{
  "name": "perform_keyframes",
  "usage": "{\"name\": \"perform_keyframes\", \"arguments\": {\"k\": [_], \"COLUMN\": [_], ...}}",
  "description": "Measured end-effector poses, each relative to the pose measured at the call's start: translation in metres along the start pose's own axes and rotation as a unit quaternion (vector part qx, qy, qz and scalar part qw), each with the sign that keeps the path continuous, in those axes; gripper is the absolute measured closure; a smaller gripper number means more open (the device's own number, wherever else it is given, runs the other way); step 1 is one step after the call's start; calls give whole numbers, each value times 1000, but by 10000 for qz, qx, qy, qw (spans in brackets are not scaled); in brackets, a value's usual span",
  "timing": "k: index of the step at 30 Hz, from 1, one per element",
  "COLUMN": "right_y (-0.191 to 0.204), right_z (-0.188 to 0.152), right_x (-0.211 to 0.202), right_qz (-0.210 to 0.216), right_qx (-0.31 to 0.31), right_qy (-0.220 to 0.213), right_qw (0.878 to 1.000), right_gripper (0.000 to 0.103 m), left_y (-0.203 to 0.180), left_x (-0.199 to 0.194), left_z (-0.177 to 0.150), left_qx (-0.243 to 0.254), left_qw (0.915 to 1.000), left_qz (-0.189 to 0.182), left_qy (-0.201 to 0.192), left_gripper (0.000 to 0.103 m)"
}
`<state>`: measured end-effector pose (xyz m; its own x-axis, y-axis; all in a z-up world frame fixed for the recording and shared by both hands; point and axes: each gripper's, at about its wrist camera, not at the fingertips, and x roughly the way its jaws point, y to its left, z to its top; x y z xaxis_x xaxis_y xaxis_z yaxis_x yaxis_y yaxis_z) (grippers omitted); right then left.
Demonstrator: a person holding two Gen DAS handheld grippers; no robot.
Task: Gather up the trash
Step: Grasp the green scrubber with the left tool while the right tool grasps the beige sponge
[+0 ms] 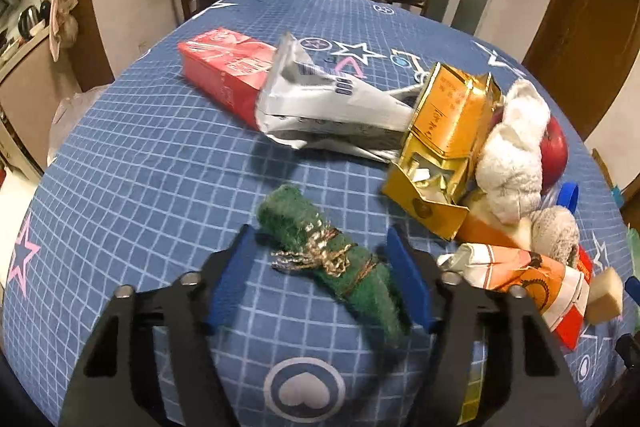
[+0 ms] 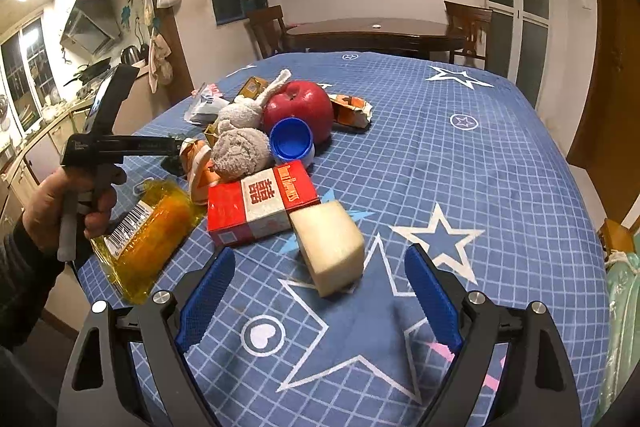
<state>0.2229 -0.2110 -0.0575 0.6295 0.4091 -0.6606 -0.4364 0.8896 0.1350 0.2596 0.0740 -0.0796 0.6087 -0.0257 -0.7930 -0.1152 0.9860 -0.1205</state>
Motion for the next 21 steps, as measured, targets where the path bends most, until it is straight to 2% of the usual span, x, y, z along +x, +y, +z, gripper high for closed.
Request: {"name": "perform_keyframes", "arguments": {"k": [2, 5, 10, 17, 21], "right_y": [1, 3, 5, 9, 12], "right_z": [2, 3, 5, 7, 9], "right_x": [1, 5, 6, 9, 14], "right_qz": [9, 8, 43, 18, -63], "right_qx": [-39, -89, -109, -76, -112], "right_qy": [54, 149, 166, 147, 194], "right_qw": [10000, 9998, 9998, 9999, 9997], "right_gripper": [22, 30, 36, 41, 41], "left_y": [11, 27, 30, 22, 13], "left_x": [-3, -12, -27, -56, -73], "left_z": [0, -5, -19, -23, -28], "left_qx": [-166, -253, 156, 788, 935], "left_qw": [9998, 9985, 9961, 9943, 9915], "left_qz": [-143, -477, -860, -696, -812], "left_qy": [18, 78, 145, -180, -408], "left_gripper": [77, 88, 89, 89, 89]}}
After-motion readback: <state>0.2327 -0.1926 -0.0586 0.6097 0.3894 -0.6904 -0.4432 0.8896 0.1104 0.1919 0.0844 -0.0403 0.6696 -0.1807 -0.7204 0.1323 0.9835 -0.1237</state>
